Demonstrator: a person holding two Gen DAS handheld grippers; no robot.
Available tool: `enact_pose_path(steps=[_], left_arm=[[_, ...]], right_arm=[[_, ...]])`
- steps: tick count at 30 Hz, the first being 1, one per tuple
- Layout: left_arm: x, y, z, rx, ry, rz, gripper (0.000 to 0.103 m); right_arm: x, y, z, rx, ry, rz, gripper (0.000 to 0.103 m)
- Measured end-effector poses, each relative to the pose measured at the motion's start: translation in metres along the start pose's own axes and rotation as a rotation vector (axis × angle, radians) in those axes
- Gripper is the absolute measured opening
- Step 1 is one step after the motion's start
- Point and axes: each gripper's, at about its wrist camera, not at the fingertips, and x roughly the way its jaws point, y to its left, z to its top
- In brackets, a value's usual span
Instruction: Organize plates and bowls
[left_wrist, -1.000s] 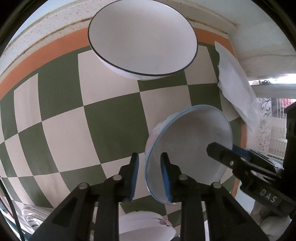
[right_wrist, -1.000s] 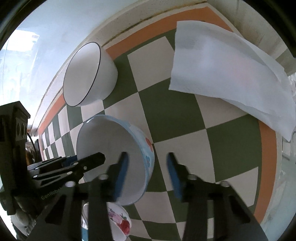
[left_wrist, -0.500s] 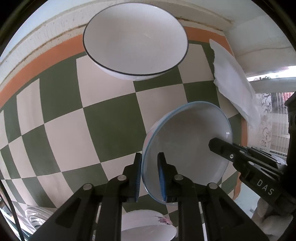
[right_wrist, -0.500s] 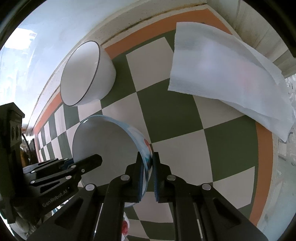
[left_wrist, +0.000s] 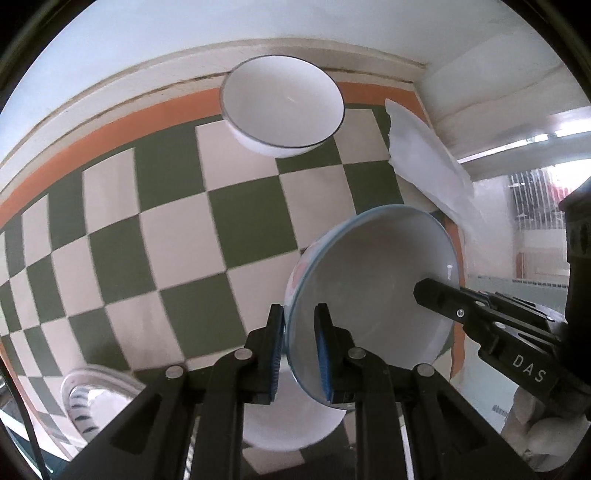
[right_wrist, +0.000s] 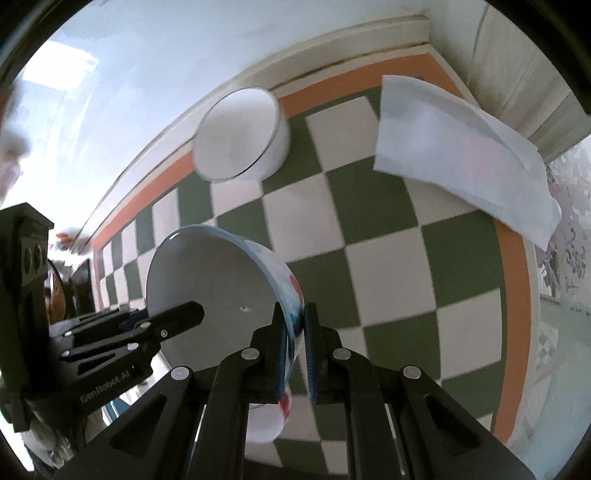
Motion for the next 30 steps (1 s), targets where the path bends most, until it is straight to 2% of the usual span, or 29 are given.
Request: enact_pose_path(steps=[7,15,25,30], left_arm=[[-0.018,0.01,-0.047,-0.001,0.015,0.028,0.015],[-0.005,0.019,-0.085,-0.018,0.044,0.058,0.015],[0.025,0.028,-0.097,-0.044,0.096,0.088,0.015],[0.034,0.024,-0.099,-0.036,0.111,0.1,0.015]], right_arm=[[-0.007,0.023,-0.05,-0.03,0.033,0.025,0.01],[0.015,0.027,-0.096,-0.03,0.093,0.026,0.01],[0.051,0.028,-0.111,-0.029,0.144,-0.016,0.01],[0.058,0.031,-0.113,-0.055,0.15,-0.073,0.01]])
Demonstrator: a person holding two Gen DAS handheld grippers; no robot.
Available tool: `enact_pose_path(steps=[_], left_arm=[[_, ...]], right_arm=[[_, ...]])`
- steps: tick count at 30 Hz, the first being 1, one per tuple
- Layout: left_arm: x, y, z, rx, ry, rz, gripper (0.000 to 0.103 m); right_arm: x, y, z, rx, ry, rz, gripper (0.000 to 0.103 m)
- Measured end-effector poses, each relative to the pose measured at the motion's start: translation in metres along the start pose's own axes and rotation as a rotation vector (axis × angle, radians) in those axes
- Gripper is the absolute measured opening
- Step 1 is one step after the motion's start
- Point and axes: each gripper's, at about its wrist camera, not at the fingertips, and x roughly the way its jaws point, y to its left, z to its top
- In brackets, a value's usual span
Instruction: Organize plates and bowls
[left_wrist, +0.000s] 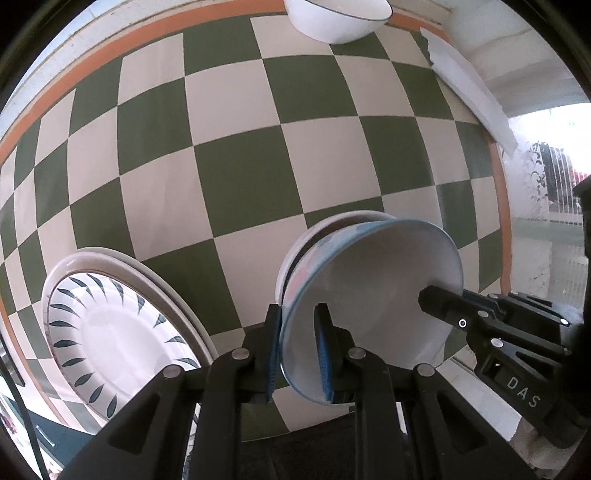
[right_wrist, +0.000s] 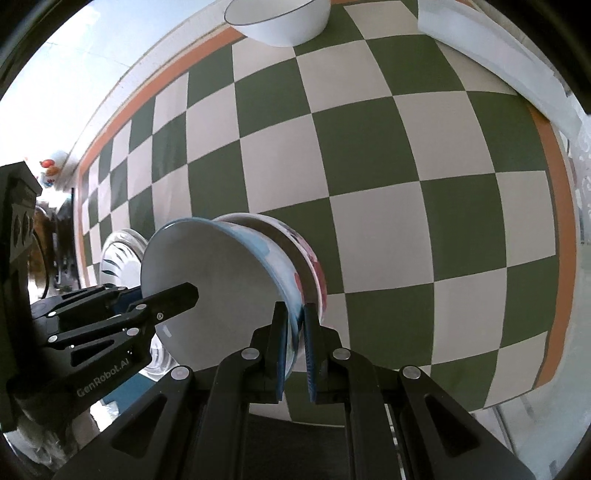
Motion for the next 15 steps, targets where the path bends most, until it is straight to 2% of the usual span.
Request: enact_pose_path(steps=[5,10,12,15], left_arm=[[0.001,-0.003,-0.001,0.02,-0.005,0.017,0.017],[-0.009,0.004,-0.004,0.001,-0.019,0.002,0.017],[-0.022,0.004,-0.006,-0.001,-0.054,0.001,0.017],[-0.053,0.003,-0.005,-0.007,-0.15,0.001,0.018]], right_arm=[[0.001,-0.001,0.002,-0.007,0.003,-0.023,0.013],[-0.004,-0.008,0.003,0.018,0.006,0.017,0.013],[-0.014,-0.01,0.003,0.022,-0.004,0.032,0.013],[-0.036,-0.012,0.008,0.021,-0.049,0.062,0.014]])
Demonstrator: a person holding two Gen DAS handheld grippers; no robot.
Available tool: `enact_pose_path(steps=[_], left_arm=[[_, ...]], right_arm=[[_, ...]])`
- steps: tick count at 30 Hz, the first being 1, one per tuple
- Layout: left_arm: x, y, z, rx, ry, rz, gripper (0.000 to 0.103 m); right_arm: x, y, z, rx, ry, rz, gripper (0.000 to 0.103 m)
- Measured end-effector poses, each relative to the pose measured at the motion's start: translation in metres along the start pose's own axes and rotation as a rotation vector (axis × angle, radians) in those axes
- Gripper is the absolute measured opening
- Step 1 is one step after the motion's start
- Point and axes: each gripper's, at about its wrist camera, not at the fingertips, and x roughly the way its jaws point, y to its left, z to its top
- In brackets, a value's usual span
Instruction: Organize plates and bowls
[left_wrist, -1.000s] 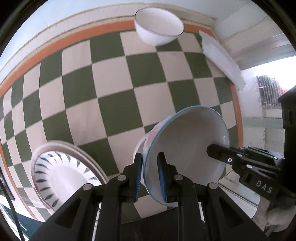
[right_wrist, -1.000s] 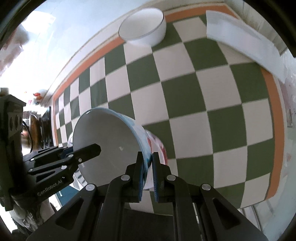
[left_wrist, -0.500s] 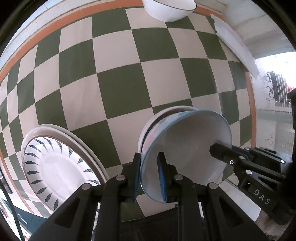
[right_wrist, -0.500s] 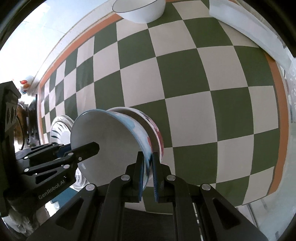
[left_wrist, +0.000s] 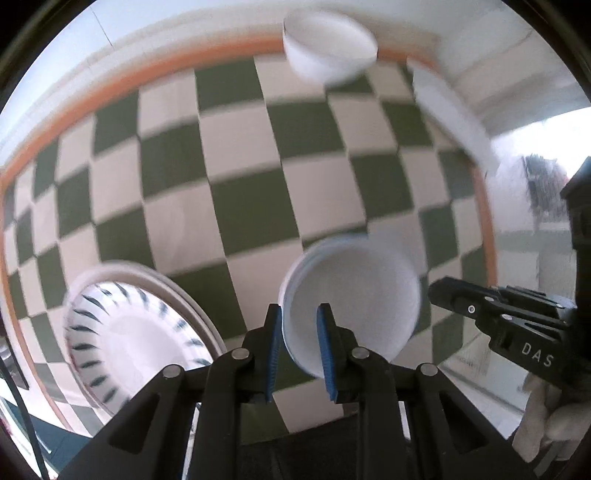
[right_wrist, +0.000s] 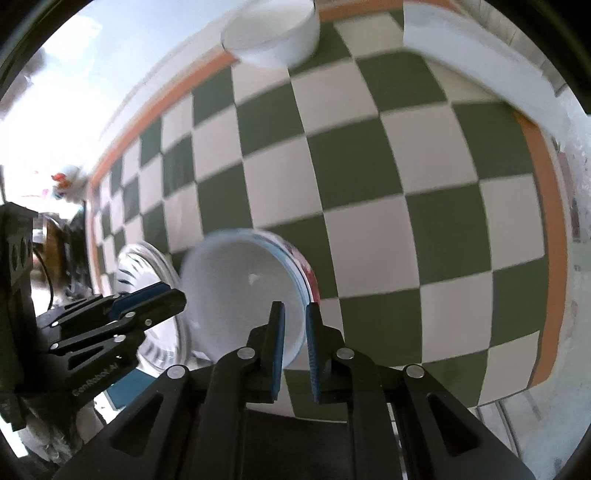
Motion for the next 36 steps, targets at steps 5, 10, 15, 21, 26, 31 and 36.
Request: enact_pose_path(steps=[5,10,15,21,26,31,36], left_arm=[[-0.043,0.008,0.035,-0.089,-0.158,-0.022,0.05],[-0.047,0.016,0.093,-0.143,-0.176,-0.039,0.052],[-0.033,0.014,0.159,-0.148,-0.164,-0.02,0.052],[0.006,0.021,0.219,-0.169,-0.087,-0.038,0.052],[0.045,0.024,0.249,-0.182,-0.002,-0.044,0.052],[0.072,0.022,0.265,-0.157,0.046,-0.012,0.051],[0.082,0.023,0.271,-0.144,0.058,-0.019,0.022]], right_arm=[[-0.037,0.005,0.024,-0.044,-0.081,0.028,0.071],[-0.066,0.001,0.074,-0.027,-0.177,0.051,0.072],[-0.077,-0.006,0.139,0.009,-0.251,0.045,0.072],[-0.05,-0.014,0.209,0.043,-0.228,0.039,0.072],[-0.01,-0.019,0.248,0.047,-0.149,0.017,0.072],[0.023,-0.023,0.273,0.055,-0.098,-0.003,0.065],[0.036,-0.025,0.286,0.064,-0.091,0.013,0.04]])
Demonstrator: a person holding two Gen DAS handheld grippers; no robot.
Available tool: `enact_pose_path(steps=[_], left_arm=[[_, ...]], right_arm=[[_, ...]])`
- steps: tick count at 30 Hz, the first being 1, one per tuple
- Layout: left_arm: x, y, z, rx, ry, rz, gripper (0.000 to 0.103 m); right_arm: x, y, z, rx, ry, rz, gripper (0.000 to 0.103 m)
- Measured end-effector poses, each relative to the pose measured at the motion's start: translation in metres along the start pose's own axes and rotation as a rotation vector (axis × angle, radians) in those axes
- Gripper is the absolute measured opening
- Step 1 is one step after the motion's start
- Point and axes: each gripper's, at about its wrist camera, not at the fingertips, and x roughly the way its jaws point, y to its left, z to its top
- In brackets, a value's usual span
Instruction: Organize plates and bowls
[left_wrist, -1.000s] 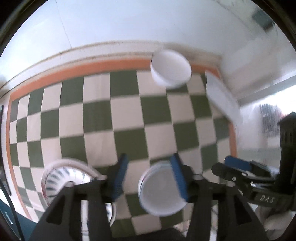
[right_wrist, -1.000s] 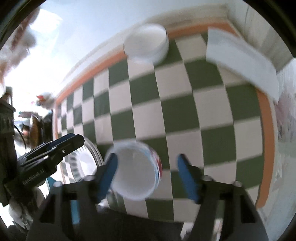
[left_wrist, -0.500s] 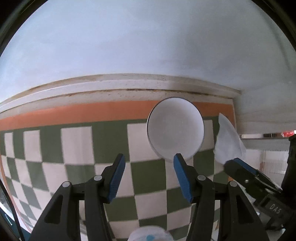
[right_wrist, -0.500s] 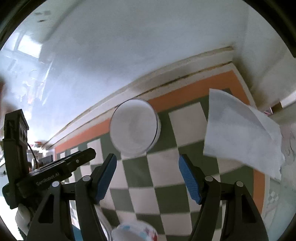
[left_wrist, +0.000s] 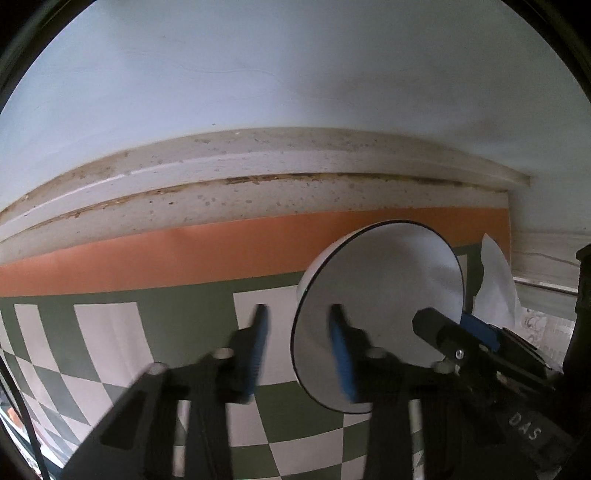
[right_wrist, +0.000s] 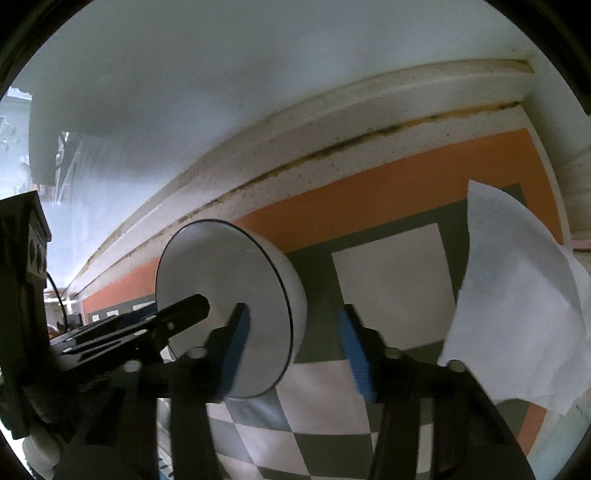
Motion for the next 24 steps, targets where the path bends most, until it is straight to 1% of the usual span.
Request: enact_pose_path(steps=[1,2,4,6,8,15,18,24], left_arm=[[0.001,0.0,0.001,0.004,0.003,-0.006,0.02],[0.001,-0.001,0.002,0.01,0.003,-0.01,0.017],[0.002,-0.003,0.001,0.025,0.0,-0.001,0.016],[0.004,-0.007,0.002,0.031,-0.003,0.003,0.016],[0.004,-0.007,0.001,0.031,0.002,-0.002,0.016],[-0.005,-0.011,-0.011,0.04,-0.01,0.001,0.016],[-0.019,-0.01,-0.026,0.046,-0.032,-0.001,0.016],[-0.052,-0.011,-0.068,0.07,-0.084,0.003,0.016]], right_arm=[[0.002,0.0,0.002,0.001,0.004,0.003,0.028],[0.004,0.001,0.003,0.002,0.01,0.003,0.022],[0.006,0.002,0.005,-0.001,0.011,-0.021,0.013],[0.007,0.004,0.005,0.002,0.009,-0.034,0.01],[0.007,0.003,0.004,0.012,0.01,-0.027,0.01],[0.002,0.011,-0.006,0.0,0.01,-0.049,0.009],[-0.005,0.018,-0.021,-0.008,0.005,-0.04,0.009],[-0.035,0.039,-0.06,-0.065,-0.019,-0.048,0.009]])
